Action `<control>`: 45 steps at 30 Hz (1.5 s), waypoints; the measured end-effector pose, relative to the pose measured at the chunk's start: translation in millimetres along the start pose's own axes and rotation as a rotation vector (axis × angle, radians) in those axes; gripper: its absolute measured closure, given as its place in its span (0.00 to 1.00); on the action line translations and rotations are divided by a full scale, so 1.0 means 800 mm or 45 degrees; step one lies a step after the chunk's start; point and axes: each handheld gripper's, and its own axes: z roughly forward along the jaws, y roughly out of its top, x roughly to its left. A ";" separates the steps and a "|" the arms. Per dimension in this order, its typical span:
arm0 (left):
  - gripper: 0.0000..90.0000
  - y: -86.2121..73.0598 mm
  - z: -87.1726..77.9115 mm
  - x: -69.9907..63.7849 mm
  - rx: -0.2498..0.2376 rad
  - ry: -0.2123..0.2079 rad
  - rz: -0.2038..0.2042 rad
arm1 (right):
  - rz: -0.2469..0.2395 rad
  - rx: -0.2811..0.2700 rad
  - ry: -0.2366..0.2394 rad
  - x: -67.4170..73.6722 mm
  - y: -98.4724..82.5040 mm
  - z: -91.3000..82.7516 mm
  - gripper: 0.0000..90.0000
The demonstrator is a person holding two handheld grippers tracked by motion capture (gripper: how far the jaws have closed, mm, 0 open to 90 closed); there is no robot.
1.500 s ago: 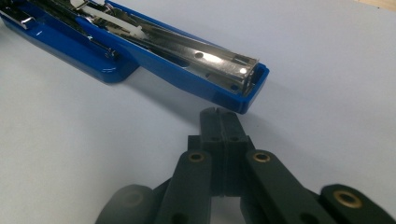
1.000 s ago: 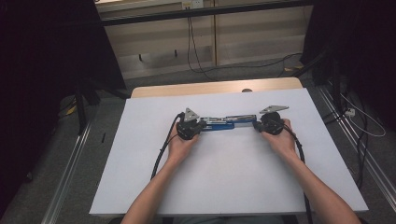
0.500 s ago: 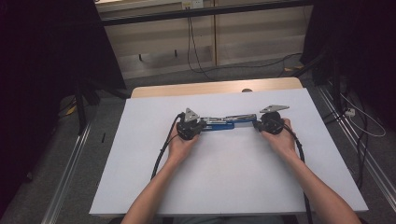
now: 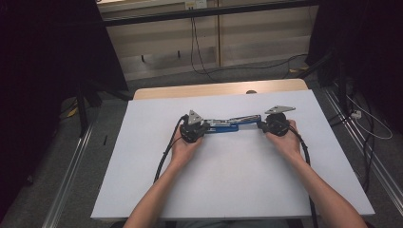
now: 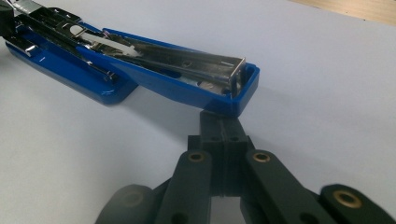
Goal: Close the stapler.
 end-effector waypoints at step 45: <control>0.83 0.001 -0.024 0.001 -0.046 -0.049 -0.046 | 0.065 -0.146 0.099 0.007 0.007 -0.015 0.66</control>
